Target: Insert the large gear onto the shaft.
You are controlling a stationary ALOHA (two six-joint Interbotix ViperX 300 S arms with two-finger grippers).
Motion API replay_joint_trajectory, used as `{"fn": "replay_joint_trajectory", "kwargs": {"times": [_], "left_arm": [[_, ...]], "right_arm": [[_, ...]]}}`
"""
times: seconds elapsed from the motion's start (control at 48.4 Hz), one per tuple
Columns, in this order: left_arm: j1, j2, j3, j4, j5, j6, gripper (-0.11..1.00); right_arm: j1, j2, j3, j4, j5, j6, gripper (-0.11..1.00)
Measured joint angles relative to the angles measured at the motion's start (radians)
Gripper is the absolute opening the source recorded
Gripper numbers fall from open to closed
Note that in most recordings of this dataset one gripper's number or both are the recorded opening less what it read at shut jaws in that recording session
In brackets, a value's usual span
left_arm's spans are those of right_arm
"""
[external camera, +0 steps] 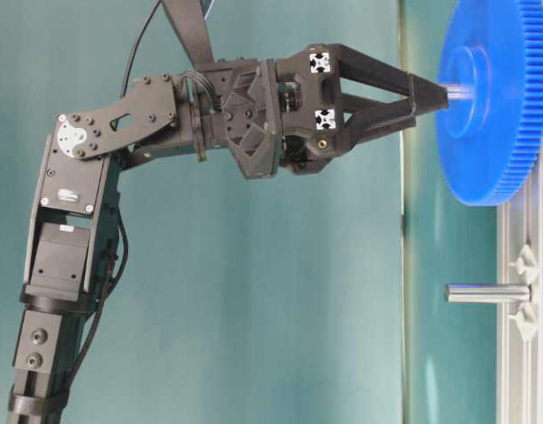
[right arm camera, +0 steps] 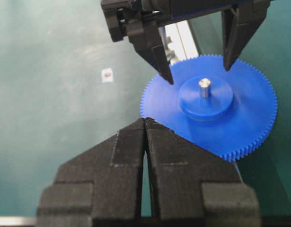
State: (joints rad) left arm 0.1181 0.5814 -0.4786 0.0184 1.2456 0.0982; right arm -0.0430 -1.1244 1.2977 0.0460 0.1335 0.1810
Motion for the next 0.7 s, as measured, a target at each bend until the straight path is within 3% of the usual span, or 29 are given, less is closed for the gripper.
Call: {"fn": "replay_joint_trajectory", "kwargs": {"times": [0.703], "left_arm": [[-0.011,0.000,-0.051,0.000,0.026,-0.008,0.82]], "right_arm": [[0.000,0.000,0.002,0.002,-0.002,0.000,0.05]]}}
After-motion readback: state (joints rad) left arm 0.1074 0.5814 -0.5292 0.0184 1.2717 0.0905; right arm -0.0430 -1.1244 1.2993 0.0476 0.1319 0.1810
